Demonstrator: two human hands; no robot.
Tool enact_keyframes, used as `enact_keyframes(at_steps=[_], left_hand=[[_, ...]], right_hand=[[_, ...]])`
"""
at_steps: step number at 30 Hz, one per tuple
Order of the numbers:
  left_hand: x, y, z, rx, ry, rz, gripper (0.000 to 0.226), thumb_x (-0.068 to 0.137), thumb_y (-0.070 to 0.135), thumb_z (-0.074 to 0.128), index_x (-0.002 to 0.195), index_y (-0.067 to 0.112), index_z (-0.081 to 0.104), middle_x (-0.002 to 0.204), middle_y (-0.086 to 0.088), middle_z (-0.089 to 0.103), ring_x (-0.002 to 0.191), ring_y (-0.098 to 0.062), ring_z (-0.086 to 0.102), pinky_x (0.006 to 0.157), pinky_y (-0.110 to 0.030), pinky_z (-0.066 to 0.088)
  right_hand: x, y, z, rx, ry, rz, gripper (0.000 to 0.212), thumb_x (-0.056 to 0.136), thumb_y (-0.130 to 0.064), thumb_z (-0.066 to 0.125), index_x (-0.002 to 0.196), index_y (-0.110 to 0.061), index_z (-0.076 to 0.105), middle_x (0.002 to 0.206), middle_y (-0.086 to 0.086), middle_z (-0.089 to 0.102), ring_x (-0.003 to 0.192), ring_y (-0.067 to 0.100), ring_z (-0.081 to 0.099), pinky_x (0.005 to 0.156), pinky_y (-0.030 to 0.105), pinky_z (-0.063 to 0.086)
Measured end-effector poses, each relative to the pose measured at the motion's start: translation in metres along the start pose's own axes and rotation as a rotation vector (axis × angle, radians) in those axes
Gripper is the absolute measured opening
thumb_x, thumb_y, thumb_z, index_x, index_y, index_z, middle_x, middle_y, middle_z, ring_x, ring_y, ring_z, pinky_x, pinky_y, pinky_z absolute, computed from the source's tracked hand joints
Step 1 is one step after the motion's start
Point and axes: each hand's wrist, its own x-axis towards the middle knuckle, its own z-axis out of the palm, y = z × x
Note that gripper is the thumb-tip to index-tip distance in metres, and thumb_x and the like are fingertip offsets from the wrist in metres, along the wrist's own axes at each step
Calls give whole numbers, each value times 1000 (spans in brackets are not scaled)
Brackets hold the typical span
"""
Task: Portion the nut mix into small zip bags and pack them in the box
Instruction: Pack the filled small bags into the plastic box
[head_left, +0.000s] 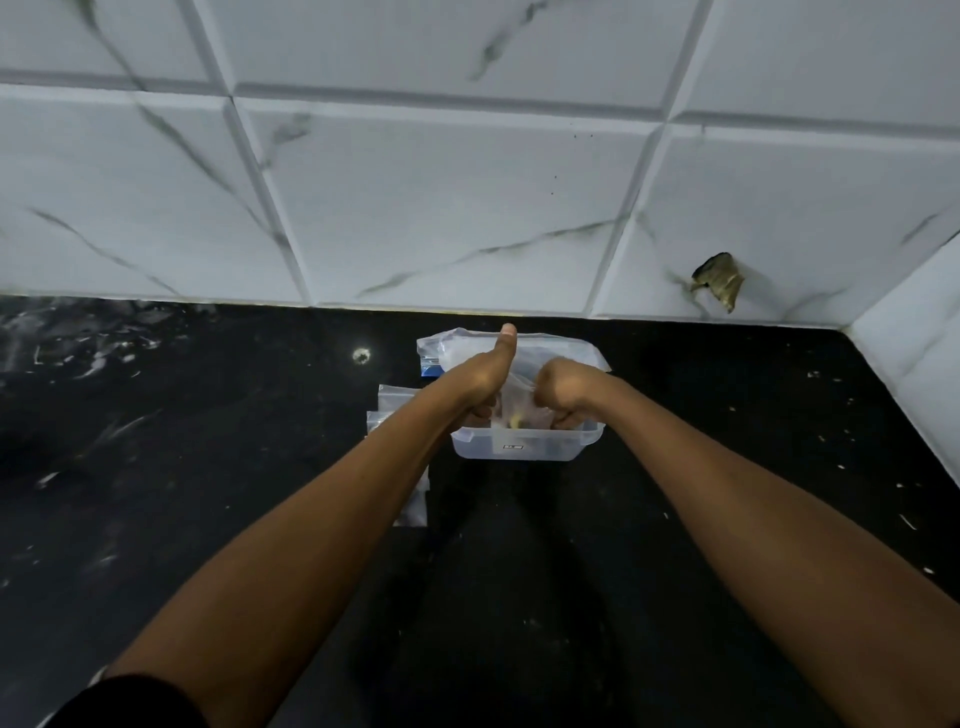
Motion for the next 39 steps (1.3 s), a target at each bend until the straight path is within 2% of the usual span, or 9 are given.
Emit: enact_keyframes(at_steps=[4, 11, 15, 21, 24, 29, 31, 35, 39], left_hand=[[8, 7, 5, 24, -57, -82, 101, 87, 81, 14, 149, 2, 32, 145, -32, 41, 134, -45, 43, 113, -49, 38], [10, 6, 15, 73, -100, -86, 92, 92, 74, 13, 156, 8, 15, 145, -36, 40, 131, -47, 48, 111, -50, 40], [-4, 9, 6, 142, -26, -11, 93, 92, 74, 11, 151, 5, 31, 144, -33, 44, 130, -44, 48, 110, -48, 41], [-57, -19, -43, -2, 197, 272, 85, 93, 72, 15, 139, 9, 51, 137, -18, 57, 120, -28, 59, 106, -46, 45], [-79, -60, -68, -167, 281, 248, 84, 94, 71, 17, 136, 8, 54, 133, -16, 60, 113, -23, 61, 97, -37, 49], [-95, -128, -71, -379, 355, 86, 78, 99, 62, 16, 147, 6, 40, 151, -16, 43, 139, -29, 41, 113, -44, 33], [-98, -146, -65, -449, 336, 8, 77, 99, 63, 18, 150, 8, 36, 154, -15, 38, 142, -29, 37, 115, -46, 30], [-100, -161, -48, -588, 289, -72, 75, 100, 61, 23, 152, 7, 29, 157, -15, 32, 144, -30, 34, 115, -47, 31], [-102, -155, -35, -603, 283, -74, 69, 102, 57, 21, 146, 7, 40, 152, -12, 42, 141, -27, 37, 114, -49, 32]], right_hand=[[5, -5, 5, -149, 67, 37, 26, 95, -9, 52, 119, -1, 56, 104, 19, 66, 94, 29, 68, 86, 40, 57], [6, 1, 6, -350, 98, -4, 33, 93, -10, 56, 125, -4, 55, 111, 15, 62, 100, 26, 62, 86, 33, 52], [0, 0, 2, -373, 115, -3, 31, 90, -19, 62, 118, -5, 58, 100, 11, 64, 88, 22, 63, 70, 28, 49], [-53, -8, 12, -239, 561, -378, 26, 91, -26, 60, 111, -10, 64, 102, 6, 67, 92, 22, 63, 76, 31, 50], [-75, -23, 44, -34, 409, -444, 17, 90, -24, 58, 100, -14, 69, 94, 2, 69, 88, 19, 64, 76, 32, 51], [-60, -27, 120, 356, -27, -231, 10, 93, -17, 52, 96, -19, 62, 105, 6, 65, 96, 18, 63, 92, 41, 53], [-49, -25, 144, 405, -14, -124, 13, 92, -21, 55, 105, -19, 57, 113, 6, 63, 96, 17, 60, 89, 38, 53], [-45, -23, 165, 514, 81, -10, 48, 92, -27, 59, 136, -21, 40, 133, 6, 50, 109, 19, 55, 75, 27, 45], [-37, -23, 177, 620, 94, 42, 45, 86, -27, 64, 127, -21, 44, 123, 5, 56, 103, 21, 59, 85, 35, 53]])
